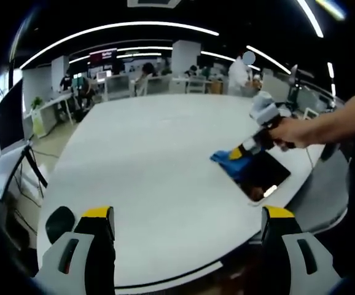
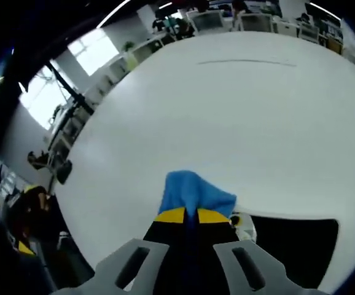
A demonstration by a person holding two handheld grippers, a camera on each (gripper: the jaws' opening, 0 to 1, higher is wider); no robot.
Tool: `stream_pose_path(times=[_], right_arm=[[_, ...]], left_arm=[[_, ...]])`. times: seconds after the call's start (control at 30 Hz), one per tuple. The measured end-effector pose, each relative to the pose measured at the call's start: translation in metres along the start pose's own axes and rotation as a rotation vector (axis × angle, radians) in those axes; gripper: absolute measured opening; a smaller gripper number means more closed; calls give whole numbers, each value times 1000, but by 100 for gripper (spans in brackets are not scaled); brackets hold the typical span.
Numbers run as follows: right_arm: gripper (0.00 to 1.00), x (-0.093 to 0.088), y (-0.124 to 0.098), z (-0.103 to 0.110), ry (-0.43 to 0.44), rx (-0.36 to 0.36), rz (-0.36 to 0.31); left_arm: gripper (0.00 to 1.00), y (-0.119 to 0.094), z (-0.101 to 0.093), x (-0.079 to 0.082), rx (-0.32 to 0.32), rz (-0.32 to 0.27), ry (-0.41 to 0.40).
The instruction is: Wipe the mirror surface with the cleaning cloth until all visible marks leave the cleaned area.
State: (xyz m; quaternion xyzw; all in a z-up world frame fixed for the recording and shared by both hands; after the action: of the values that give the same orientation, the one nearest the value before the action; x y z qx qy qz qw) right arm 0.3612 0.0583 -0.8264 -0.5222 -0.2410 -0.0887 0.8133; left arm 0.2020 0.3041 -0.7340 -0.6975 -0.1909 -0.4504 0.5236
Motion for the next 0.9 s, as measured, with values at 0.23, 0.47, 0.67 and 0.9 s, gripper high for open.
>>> stream_pose_path(times=[0.23, 0.47, 0.67, 0.9], right_arm=[[0, 1, 4, 6, -33, 1, 11], [0, 0, 4, 5, -40, 2, 7], [0, -11, -1, 12, -30, 20, 20], [0, -24, -7, 17, -41, 35, 29]], left_arm=[[99, -1, 1, -2, 6, 2, -9], [99, 2, -4, 0, 1, -3, -9], [99, 1, -2, -1, 7, -9, -10], [99, 0, -7, -1, 7, -13, -9]])
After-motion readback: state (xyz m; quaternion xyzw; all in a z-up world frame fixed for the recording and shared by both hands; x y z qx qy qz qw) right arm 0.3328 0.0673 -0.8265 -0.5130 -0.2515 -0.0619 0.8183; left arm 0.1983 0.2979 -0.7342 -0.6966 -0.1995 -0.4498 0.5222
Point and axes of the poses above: the point that each gripper's makers call its tool centre point, and the gripper's own axes: y roughly forward along the fingers, z roughly to its left, x roughly out of its top, the point moved 5 cm from there along -y, roughly backward along the fingers, and after that the axes turned 3 degrees about y, right-handed, at the moved point
